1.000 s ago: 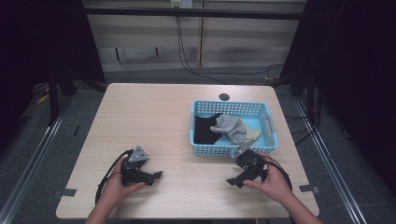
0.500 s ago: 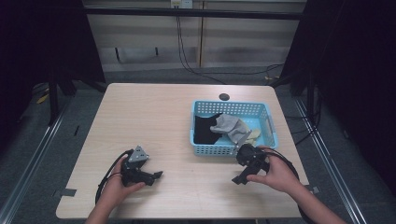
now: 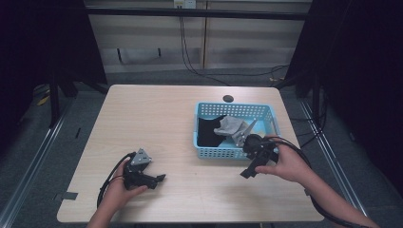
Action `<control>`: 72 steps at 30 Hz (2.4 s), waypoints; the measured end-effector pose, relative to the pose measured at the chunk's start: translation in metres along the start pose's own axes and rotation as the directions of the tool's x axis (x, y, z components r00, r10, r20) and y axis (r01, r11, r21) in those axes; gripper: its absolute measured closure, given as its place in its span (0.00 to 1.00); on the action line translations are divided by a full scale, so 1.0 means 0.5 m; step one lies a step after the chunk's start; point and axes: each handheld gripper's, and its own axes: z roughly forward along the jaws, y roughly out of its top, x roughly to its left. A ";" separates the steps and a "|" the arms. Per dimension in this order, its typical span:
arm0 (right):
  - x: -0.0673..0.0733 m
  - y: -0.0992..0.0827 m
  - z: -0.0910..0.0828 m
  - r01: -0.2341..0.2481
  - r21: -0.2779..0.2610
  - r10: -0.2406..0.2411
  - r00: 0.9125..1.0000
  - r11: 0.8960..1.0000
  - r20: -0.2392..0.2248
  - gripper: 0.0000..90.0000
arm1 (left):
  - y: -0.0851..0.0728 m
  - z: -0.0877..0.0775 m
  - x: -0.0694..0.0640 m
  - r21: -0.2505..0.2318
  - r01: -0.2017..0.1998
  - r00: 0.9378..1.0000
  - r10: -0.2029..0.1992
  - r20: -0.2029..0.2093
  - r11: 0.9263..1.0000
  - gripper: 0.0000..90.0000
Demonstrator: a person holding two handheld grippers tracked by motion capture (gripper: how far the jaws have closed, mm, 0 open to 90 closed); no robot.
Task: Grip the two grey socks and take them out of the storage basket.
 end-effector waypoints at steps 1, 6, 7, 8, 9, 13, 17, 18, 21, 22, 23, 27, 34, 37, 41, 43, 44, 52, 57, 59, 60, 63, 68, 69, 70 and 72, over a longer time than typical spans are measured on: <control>-0.003 0.002 -0.005 -0.001 0.001 0.001 1.000 1.000 0.001 0.27 | 0.000 0.000 0.000 -0.001 0.000 1.000 0.000 0.000 1.000 0.14; -0.021 0.014 -0.024 0.002 0.008 -0.002 1.000 1.000 0.010 0.28 | 0.000 0.000 0.000 0.000 0.000 1.000 0.000 0.000 1.000 0.14; -0.025 0.016 -0.028 -0.003 0.009 0.003 1.000 1.000 0.019 0.28 | 0.000 0.000 0.000 -0.001 0.000 1.000 0.000 0.000 1.000 0.14; -0.029 0.018 -0.031 -0.003 0.009 0.002 1.000 1.000 0.024 0.28 | 0.000 0.000 0.000 -0.001 0.000 1.000 0.000 0.000 1.000 0.14; -0.035 0.022 -0.036 -0.009 0.007 0.009 1.000 1.000 0.026 0.28 | 0.000 0.000 0.000 -0.001 0.000 1.000 0.000 0.001 1.000 0.14; -0.053 0.034 -0.049 -0.021 -0.006 0.021 0.999 1.000 0.029 0.28 | 0.000 0.000 0.001 -0.001 0.003 1.000 -0.003 0.003 1.000 0.14; -0.073 0.049 -0.059 -0.033 -0.019 0.034 0.998 0.999 0.048 0.28 | 0.000 0.000 0.001 -0.001 0.002 1.000 -0.002 0.002 1.000 0.14; -0.079 0.053 -0.060 -0.036 -0.020 0.037 0.998 0.999 0.050 0.29 | 0.000 0.000 0.001 -0.001 0.002 1.000 -0.002 0.003 1.000 0.14; -0.096 0.065 -0.059 -0.059 -0.019 0.060 0.996 0.998 0.066 0.29 | 0.000 0.000 0.000 -0.001 0.002 1.000 -0.002 0.003 1.000 0.14; -0.102 0.068 -0.056 -0.058 -0.017 0.059 0.996 0.998 0.069 0.29 | 0.000 0.000 0.001 -0.001 0.002 1.000 -0.002 0.003 1.000 0.14; -0.107 0.072 -0.054 -0.072 -0.009 0.073 0.995 0.997 0.075 0.29 | 0.000 0.000 0.001 -0.001 0.002 1.000 -0.002 0.004 1.000 0.14; -0.134 0.084 -0.039 -0.080 0.003 0.080 0.992 0.997 0.097 0.31 | 0.000 0.000 0.002 -0.001 0.000 1.000 0.000 0.005 1.000 0.14; -0.179 0.093 0.002 -0.130 0.006 0.128 0.985 0.992 0.112 0.33 | 0.000 0.000 0.002 -0.002 -0.001 1.000 0.001 0.007 1.000 0.14; -0.194 0.093 0.022 -0.145 -0.010 0.145 0.982 0.989 0.122 0.33 | 0.000 0.000 0.003 -0.001 0.000 1.000 0.000 0.008 1.000 0.14; -0.215 0.091 0.044 -0.172 -0.021 0.173 0.976 0.985 0.134 0.33 | 0.000 -0.001 0.003 0.003 -0.006 1.000 0.006 0.001 1.000 0.13; -0.224 0.091 0.053 -0.191 -0.028 0.193 0.972 0.981 0.136 0.33 | 0.000 0.000 0.002 -0.003 0.000 1.000 0.000 0.008 1.000 0.13; -0.229 0.091 0.057 -0.185 -0.036 0.188 0.972 0.982 0.143 0.33 | 0.000 0.000 0.001 0.003 -0.003 1.000 0.003 0.003 1.000 0.13; -0.247 0.103 0.104 -0.206 -0.034 0.209 0.969 0.978 0.130 0.36 | 0.000 0.001 0.002 -0.003 0.000 1.000 0.000 0.012 1.000 0.12; -0.251 0.105 0.117 -0.225 -0.044 0.229 0.965 0.973 0.129 0.49 | 0.000 0.000 0.003 -0.002 -0.005 1.000 0.005 0.006 1.000 0.12; -0.252 0.107 0.116 -0.224 -0.026 0.225 0.966 0.974 0.126 0.58 | 0.000 -0.001 0.004 0.002 -0.004 1.000 0.004 0.009 1.000 0.12; -0.251 0.109 0.117 -0.220 -0.026 0.222 0.968 0.975 0.120 0.63 | 0.000 -0.001 0.004 0.001 -0.004 1.000 0.004 0.009 1.000 0.12; -0.247 0.113 0.117 -0.207 -0.009 0.207 0.971 0.978 0.116 0.75 | 0.000 -0.001 0.004 0.000 -0.003 1.000 0.003 0.010 1.000 0.12; -0.246 0.106 0.107 -0.206 -0.004 0.205 0.974 0.979 0.096 0.91 | 0.000 0.000 0.003 0.002 -0.003 1.000 0.003 0.011 1.000 0.12; -0.247 0.104 0.104 -0.194 -0.009 0.194 0.976 0.981 0.097 0.91 | 0.000 -0.001 0.003 0.002 -0.006 1.000 0.006 0.008 1.000 0.12; -0.245 0.102 0.098 -0.204 -0.010 0.204 0.974 0.979 0.093 0.92 | 0.000 -0.001 0.004 0.003 -0.007 1.000 0.007 0.006 1.000 0.12; -0.244 0.099 0.085 -0.203 -0.014 0.203 0.974 0.979 0.098 0.93 | 0.000 0.000 0.003 0.001 -0.002 1.000 0.002 0.010 1.000 0.12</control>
